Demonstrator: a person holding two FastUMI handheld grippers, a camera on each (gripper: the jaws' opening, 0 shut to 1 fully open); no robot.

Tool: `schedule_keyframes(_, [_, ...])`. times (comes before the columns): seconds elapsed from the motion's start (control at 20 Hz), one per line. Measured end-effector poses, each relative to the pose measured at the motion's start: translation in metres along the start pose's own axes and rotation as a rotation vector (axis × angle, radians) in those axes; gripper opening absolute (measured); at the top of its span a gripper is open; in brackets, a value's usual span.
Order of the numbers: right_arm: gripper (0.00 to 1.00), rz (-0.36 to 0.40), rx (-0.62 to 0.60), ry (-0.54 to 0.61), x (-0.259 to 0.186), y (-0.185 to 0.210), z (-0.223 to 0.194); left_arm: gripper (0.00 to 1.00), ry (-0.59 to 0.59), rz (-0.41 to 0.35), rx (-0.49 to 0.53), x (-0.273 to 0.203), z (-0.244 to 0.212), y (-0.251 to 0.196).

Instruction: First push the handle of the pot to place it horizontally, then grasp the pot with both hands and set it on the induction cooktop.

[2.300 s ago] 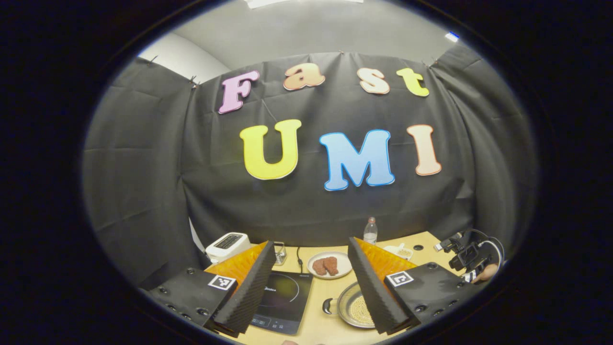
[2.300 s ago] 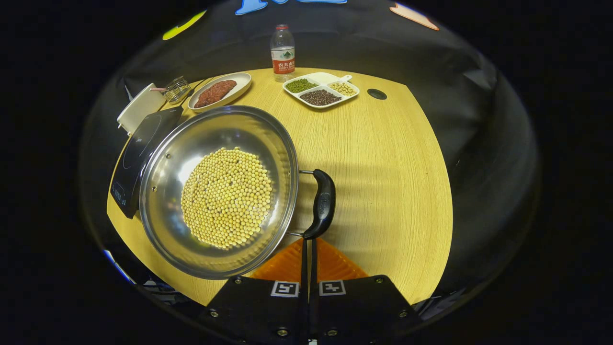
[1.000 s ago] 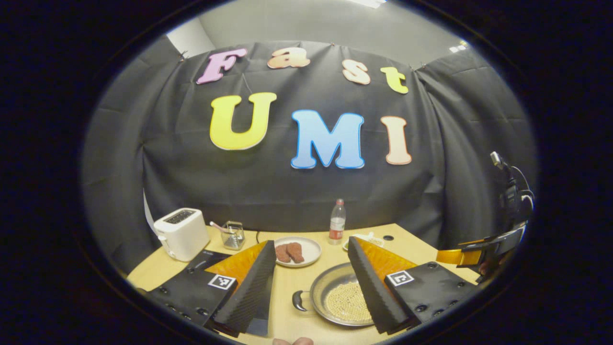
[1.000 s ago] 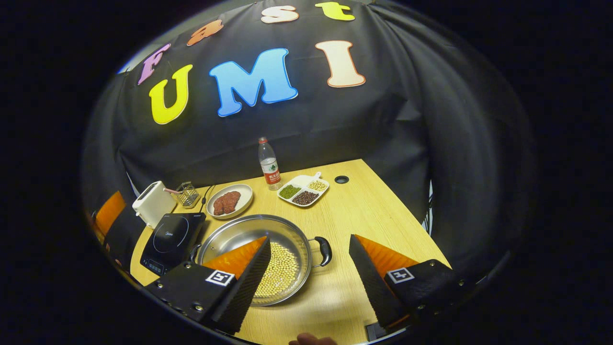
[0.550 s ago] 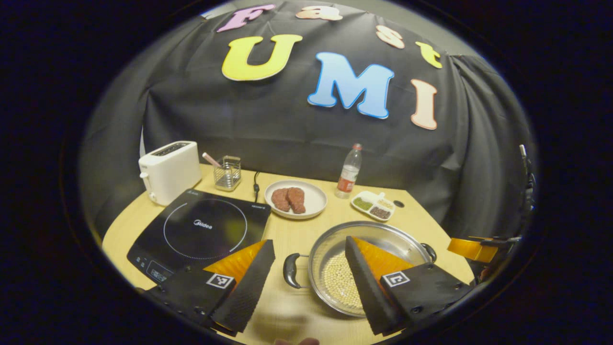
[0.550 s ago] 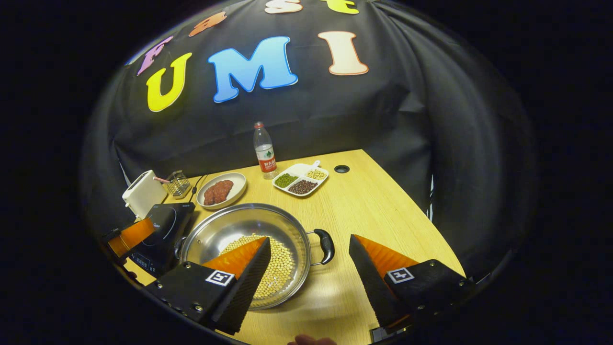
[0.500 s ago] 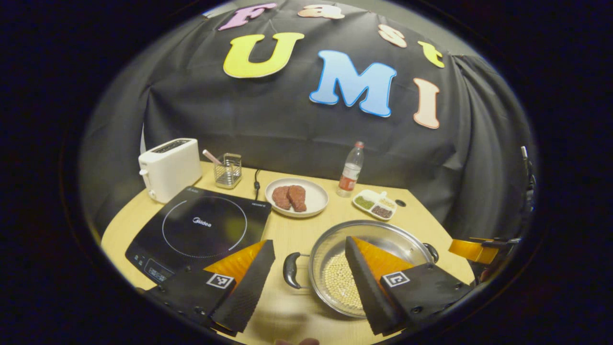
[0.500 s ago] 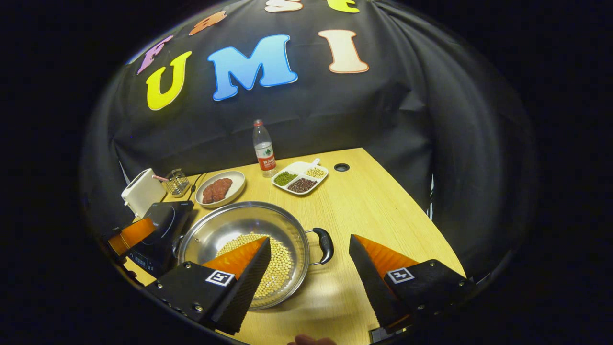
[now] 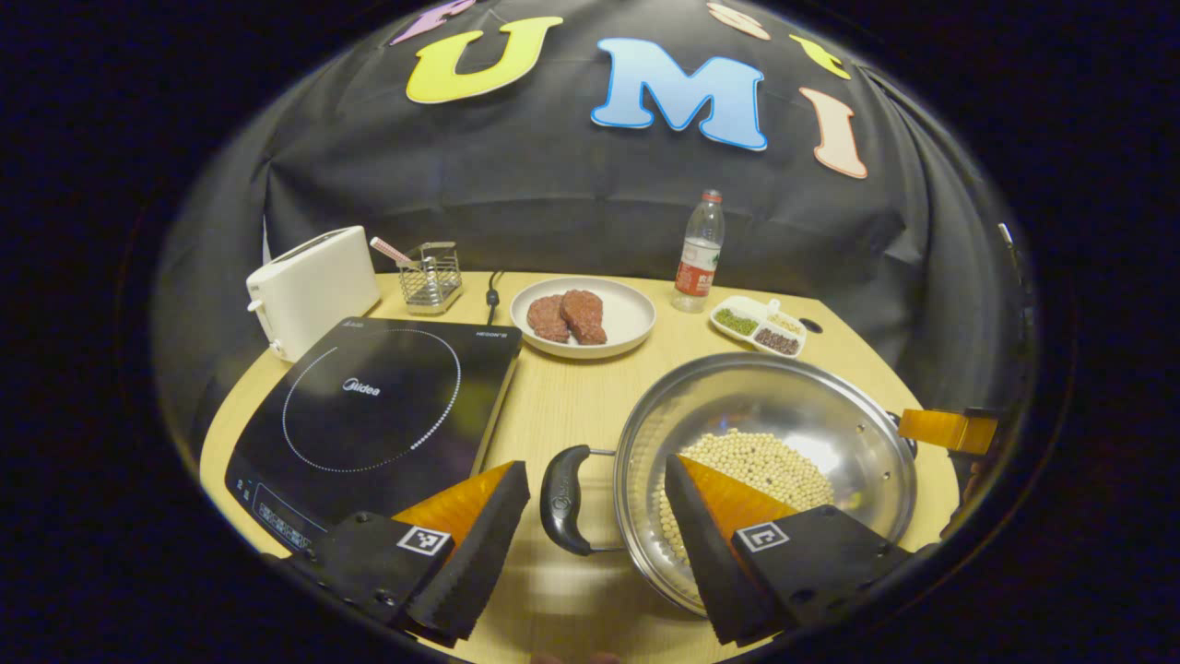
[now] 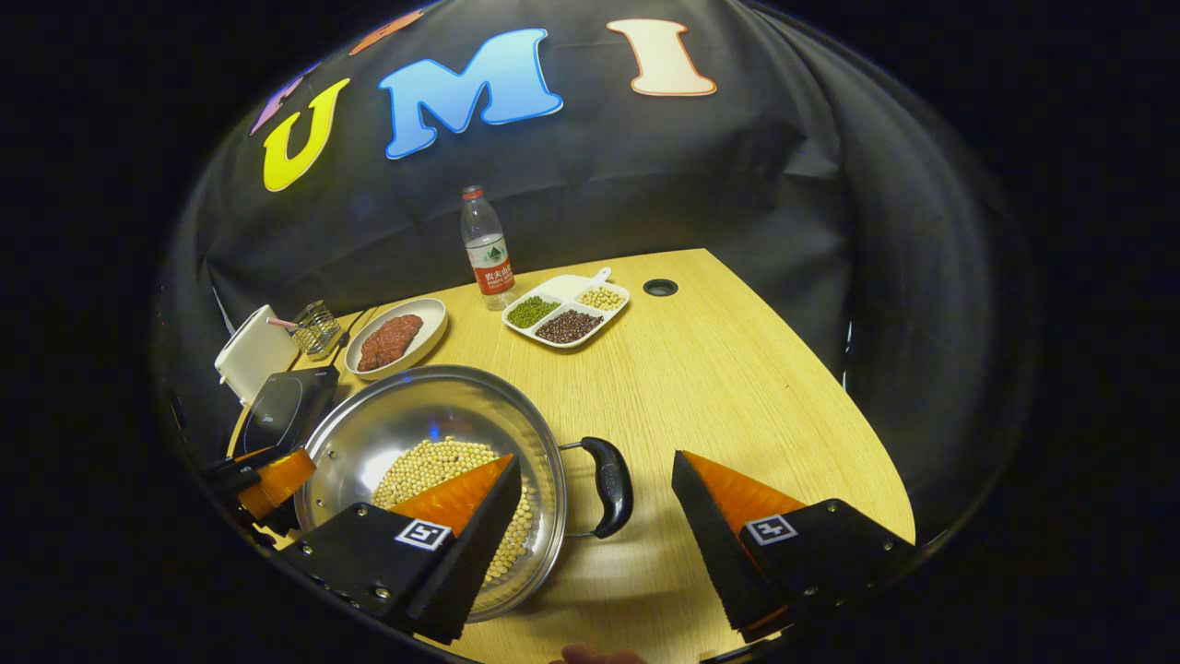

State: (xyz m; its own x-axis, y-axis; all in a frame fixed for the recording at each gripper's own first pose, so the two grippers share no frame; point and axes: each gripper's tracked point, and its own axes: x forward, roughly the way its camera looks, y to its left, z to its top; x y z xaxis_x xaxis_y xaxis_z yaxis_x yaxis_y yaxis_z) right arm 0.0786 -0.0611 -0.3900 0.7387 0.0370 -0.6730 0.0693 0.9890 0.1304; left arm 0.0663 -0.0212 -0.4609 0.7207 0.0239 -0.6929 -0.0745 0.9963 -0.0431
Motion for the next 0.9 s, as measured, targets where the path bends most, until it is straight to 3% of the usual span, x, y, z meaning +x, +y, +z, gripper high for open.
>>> schedule_keyframes(0.1, [1.0, 0.006, -0.006, 0.032, 0.011, 0.002, -0.007, 0.99, 0.034, 0.0, 0.008, 0.006, -0.009, 0.001])
schedule_keyframes(0.15, [1.0, 0.004, -0.014, 0.047, 0.016, 0.003, -0.011, 0.95, 0.041, 0.001, 0.014, 0.009, -0.01, 0.002])
schedule_keyframes(0.4, [1.0, -0.015, -0.039, 0.09, 0.035, 0.002, -0.024, 0.96, 0.083, 0.004, 0.006, 0.021, -0.02, 0.008])
schedule_keyframes(0.5, [1.0, -0.022, -0.048, 0.099, 0.042, 0.0, -0.025, 0.91, 0.096, -0.004, 0.0, 0.024, -0.021, 0.009])
schedule_keyframes(0.6, [0.92, -0.022, -0.057, 0.128, 0.048, -0.002, -0.03, 0.92, 0.103, -0.019, 0.007, 0.027, -0.022, 0.006])
schedule_keyframes(0.7, [0.9, -0.007, -0.051, 0.152, 0.05, 0.002, -0.034, 0.86, 0.106, -0.035, 0.026, 0.029, -0.021, 0.003])
schedule_keyframes(0.75, [0.78, -0.005, -0.061, 0.152, 0.051, 0.003, -0.034, 0.83, 0.106, -0.041, 0.04, 0.03, -0.02, 0.0])
schedule_keyframes(0.8, [0.82, 0.003, -0.07, 0.158, 0.052, 0.006, -0.036, 0.79, 0.105, -0.042, 0.061, 0.03, -0.019, 0.001])
schedule_keyframes(0.85, [0.74, 0.0, -0.078, 0.161, 0.053, 0.007, -0.036, 0.71, 0.105, -0.043, 0.077, 0.032, -0.018, 0.002])
schedule_keyframes(0.9, [0.71, 0.001, -0.076, 0.171, 0.051, 0.006, -0.036, 0.75, 0.113, -0.05, 0.078, 0.033, -0.019, 0.001])
